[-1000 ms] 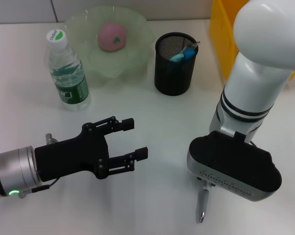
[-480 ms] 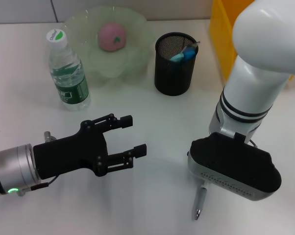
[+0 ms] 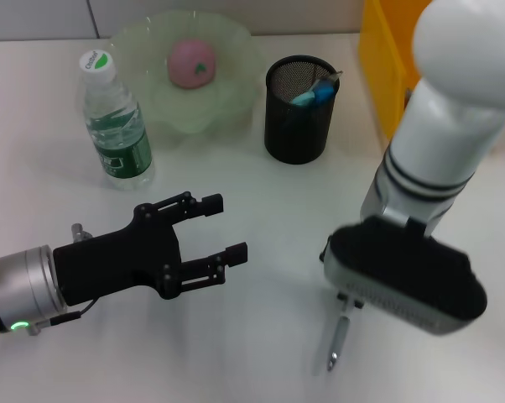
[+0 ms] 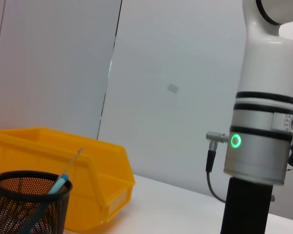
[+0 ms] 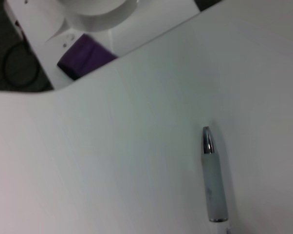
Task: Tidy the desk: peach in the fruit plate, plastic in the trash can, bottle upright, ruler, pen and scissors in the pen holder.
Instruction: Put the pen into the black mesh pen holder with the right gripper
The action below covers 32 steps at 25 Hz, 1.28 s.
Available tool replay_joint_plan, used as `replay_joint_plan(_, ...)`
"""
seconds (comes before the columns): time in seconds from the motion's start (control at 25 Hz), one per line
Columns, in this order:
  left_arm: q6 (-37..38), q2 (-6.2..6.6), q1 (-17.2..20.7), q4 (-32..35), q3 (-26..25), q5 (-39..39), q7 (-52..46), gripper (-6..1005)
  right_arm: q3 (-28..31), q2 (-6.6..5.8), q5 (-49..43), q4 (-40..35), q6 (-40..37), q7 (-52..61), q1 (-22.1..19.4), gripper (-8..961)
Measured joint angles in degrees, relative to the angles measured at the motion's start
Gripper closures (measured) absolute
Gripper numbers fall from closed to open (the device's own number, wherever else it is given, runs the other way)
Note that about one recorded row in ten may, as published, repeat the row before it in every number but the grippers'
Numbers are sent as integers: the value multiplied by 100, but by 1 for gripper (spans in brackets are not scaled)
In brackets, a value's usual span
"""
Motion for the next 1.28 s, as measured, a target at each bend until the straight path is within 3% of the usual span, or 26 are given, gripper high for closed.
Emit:
replay_joint_plan(0.08, 0, 0, 0, 0, 0, 0, 0, 229, 642, -2, 21, -122, -357, 0, -39, 806)
replay_joint_plan(0.12, 7, 0, 8, 1, -23, 0, 0, 229, 642, -2, 21, -122, -357, 0, -39, 805)
replay_joint_plan(0.16, 7, 0, 8, 1, -23, 0, 0, 229, 1126, -3, 46, -176, -579, 0, -62, 804)
replay_joint_plan(0.2, 54, 3, 18, -1, -100, 0, 0, 229, 1126, -3, 46, -176, -579, 0, -62, 804)
replay_joint_plan(0.52, 209, 20, 58, 13, -273, 0, 26, 229, 2952, -13, 104, -203, -923, 21, -384, 799)
replay_joint_plan(0.84, 390, 35, 149, 37, -432, 0, 65, 229, 4622, -48, 978, -131, -1283, -219, -978, 794)
replay_joint_plan(0.88, 399, 35, 163, 41, -446, 0, 71, 229, 5026, -49, 1257, 13, -1344, -306, -1112, 793)
replay_joint_plan(1.08, 423, 17, 178, 56, -454, 0, 79, 229, 5669, -60, 1691, 586, -1317, -487, -1288, 790)
replay_joint_plan(1.28, 452, 6, 166, 56, -454, 0, 82, 229, 6559, -130, 2335, 1995, -1206, -953, -1353, 787)
